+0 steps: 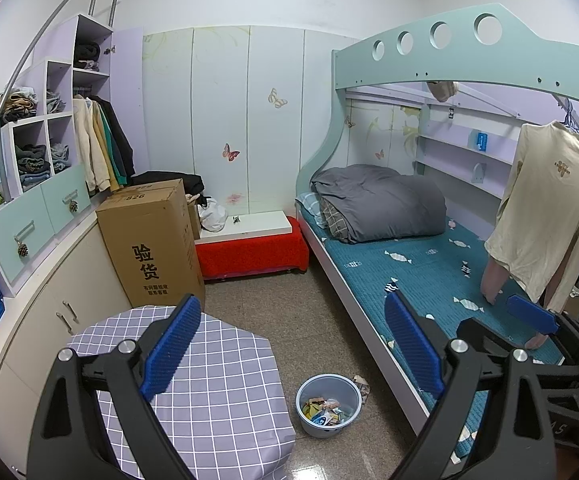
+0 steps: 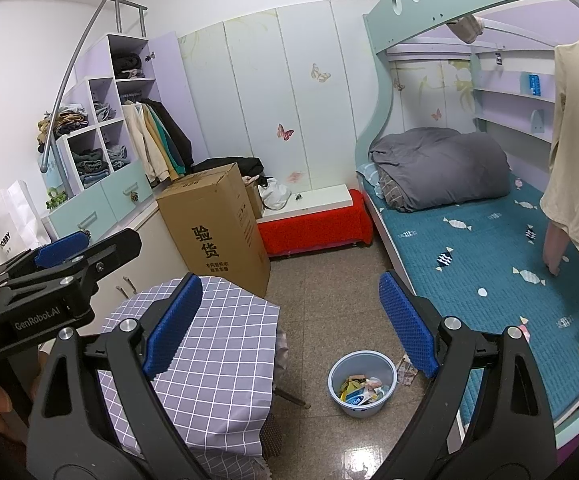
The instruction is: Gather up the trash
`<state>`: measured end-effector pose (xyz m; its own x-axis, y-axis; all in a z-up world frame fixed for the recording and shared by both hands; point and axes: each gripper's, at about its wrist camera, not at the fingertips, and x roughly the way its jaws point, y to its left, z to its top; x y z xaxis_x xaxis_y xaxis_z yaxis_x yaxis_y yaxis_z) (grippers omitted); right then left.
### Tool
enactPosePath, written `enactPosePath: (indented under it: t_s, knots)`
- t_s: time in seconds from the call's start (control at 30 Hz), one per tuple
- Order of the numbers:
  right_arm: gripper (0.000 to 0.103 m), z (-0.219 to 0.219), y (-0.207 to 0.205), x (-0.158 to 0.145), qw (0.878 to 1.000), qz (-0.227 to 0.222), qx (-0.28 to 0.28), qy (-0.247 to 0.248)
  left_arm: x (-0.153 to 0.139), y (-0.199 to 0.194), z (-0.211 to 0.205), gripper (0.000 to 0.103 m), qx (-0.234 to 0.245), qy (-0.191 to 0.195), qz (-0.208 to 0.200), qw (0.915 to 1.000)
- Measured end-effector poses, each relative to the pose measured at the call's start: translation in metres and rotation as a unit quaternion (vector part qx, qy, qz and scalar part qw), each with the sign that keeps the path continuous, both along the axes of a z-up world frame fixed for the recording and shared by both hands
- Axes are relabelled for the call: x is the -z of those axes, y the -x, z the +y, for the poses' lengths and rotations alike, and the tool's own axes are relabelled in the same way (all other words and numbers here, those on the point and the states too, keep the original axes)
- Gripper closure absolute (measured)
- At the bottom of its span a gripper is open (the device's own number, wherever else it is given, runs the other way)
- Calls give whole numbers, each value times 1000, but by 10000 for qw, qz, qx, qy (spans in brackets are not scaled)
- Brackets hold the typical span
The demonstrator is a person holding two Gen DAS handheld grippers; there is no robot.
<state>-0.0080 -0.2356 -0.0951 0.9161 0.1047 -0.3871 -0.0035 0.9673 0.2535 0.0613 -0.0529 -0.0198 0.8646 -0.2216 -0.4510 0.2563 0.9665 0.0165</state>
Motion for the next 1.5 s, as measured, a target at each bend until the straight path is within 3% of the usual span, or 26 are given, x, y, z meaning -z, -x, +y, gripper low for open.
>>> enactPosePath:
  t_s: [1.5]
  knots:
    - [14, -1, -6, 11, 9999, 89, 14, -122, 4, -6, -5, 12, 42, 20, 12, 10000]
